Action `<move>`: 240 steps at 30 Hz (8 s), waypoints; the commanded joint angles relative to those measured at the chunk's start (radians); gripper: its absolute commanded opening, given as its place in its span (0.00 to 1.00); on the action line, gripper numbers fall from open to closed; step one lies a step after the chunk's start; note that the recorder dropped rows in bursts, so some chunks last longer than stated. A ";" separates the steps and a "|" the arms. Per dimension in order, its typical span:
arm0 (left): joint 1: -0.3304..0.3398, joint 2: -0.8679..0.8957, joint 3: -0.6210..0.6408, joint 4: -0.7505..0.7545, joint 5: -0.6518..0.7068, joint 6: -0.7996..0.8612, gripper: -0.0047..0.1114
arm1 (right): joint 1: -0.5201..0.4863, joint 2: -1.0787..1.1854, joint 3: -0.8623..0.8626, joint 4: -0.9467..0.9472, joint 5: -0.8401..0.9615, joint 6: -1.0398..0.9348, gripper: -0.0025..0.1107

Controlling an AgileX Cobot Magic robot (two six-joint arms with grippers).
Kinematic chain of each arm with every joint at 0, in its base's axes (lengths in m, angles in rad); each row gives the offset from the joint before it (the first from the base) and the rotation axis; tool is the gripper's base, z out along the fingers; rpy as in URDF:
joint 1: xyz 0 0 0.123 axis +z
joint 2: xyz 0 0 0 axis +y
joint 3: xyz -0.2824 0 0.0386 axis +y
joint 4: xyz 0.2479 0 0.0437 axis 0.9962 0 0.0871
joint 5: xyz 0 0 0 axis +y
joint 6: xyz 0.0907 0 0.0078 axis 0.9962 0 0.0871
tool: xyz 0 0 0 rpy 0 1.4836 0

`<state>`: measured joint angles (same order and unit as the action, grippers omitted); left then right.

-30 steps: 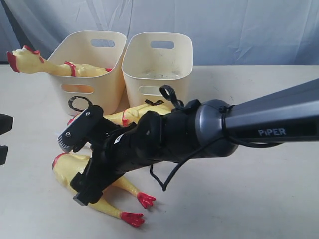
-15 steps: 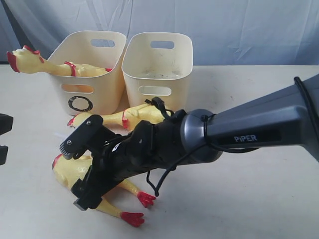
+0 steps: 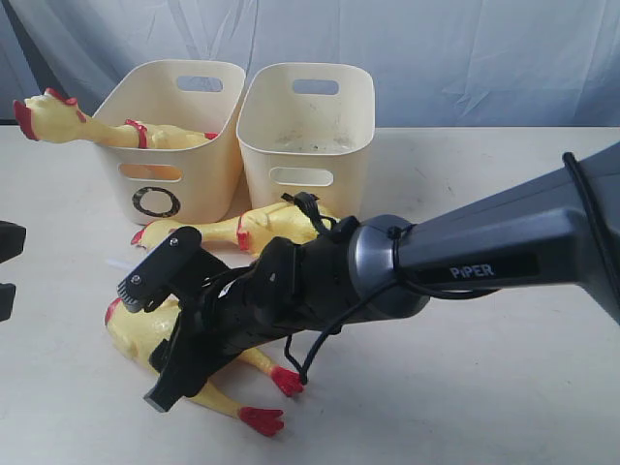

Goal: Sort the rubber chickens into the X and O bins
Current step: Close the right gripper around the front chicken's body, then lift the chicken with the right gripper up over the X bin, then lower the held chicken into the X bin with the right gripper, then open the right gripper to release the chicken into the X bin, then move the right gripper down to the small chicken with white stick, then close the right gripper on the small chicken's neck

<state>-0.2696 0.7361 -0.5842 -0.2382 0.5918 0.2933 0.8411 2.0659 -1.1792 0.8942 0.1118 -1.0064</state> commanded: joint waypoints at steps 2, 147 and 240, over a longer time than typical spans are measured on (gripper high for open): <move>-0.001 -0.010 0.006 -0.001 -0.002 -0.005 0.04 | -0.003 0.002 -0.003 -0.003 -0.010 -0.002 0.05; -0.001 -0.010 0.006 -0.008 0.022 -0.005 0.04 | -0.502 0.210 -0.591 -0.146 -0.090 0.172 0.58; -0.001 -0.010 0.006 0.003 0.040 -0.005 0.04 | -0.211 0.221 -0.589 -0.549 0.705 0.092 0.81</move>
<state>-0.2696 0.7361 -0.5835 -0.2374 0.6320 0.2933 0.6288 2.2802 -1.7649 0.3573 0.8290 -0.9067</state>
